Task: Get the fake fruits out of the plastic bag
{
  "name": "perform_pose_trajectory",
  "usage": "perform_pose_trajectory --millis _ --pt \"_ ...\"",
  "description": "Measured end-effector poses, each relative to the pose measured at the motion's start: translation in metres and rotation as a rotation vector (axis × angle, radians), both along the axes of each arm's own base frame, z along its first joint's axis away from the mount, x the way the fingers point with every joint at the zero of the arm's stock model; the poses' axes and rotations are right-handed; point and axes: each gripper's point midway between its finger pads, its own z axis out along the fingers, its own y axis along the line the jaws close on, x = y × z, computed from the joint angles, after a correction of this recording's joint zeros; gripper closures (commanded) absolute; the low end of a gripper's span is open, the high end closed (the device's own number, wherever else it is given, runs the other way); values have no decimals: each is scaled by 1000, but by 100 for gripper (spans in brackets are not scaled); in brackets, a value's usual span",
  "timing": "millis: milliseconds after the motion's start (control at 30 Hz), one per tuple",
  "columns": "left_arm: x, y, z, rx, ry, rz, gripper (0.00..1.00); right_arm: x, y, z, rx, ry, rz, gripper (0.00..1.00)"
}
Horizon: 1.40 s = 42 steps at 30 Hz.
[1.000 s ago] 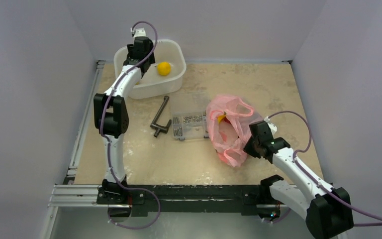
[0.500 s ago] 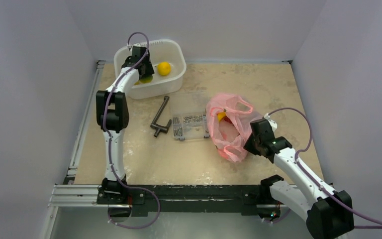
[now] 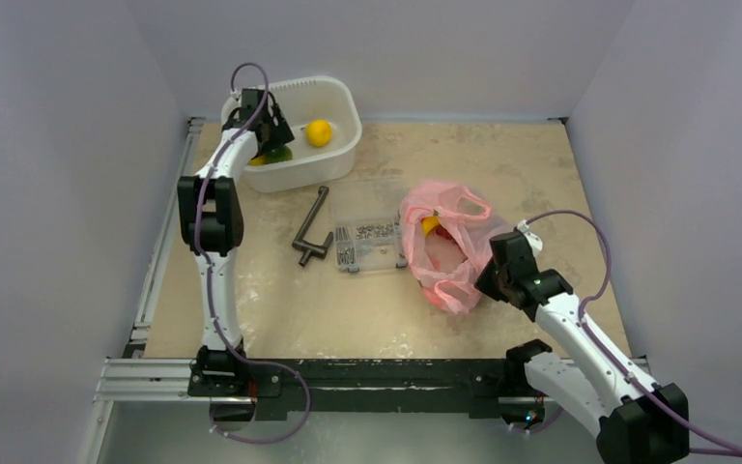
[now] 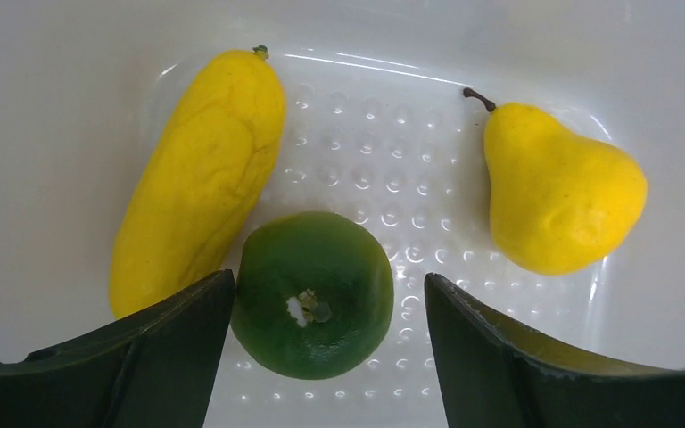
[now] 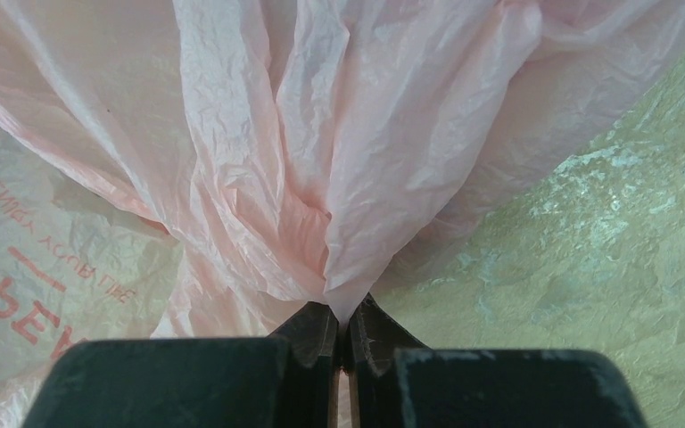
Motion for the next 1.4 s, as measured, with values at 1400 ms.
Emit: perform_pose_trajectory --millis 1400 --pt "-387 -459 53 -258 -218 -1323 55 -39 -39 11 -137 178 -219 100"
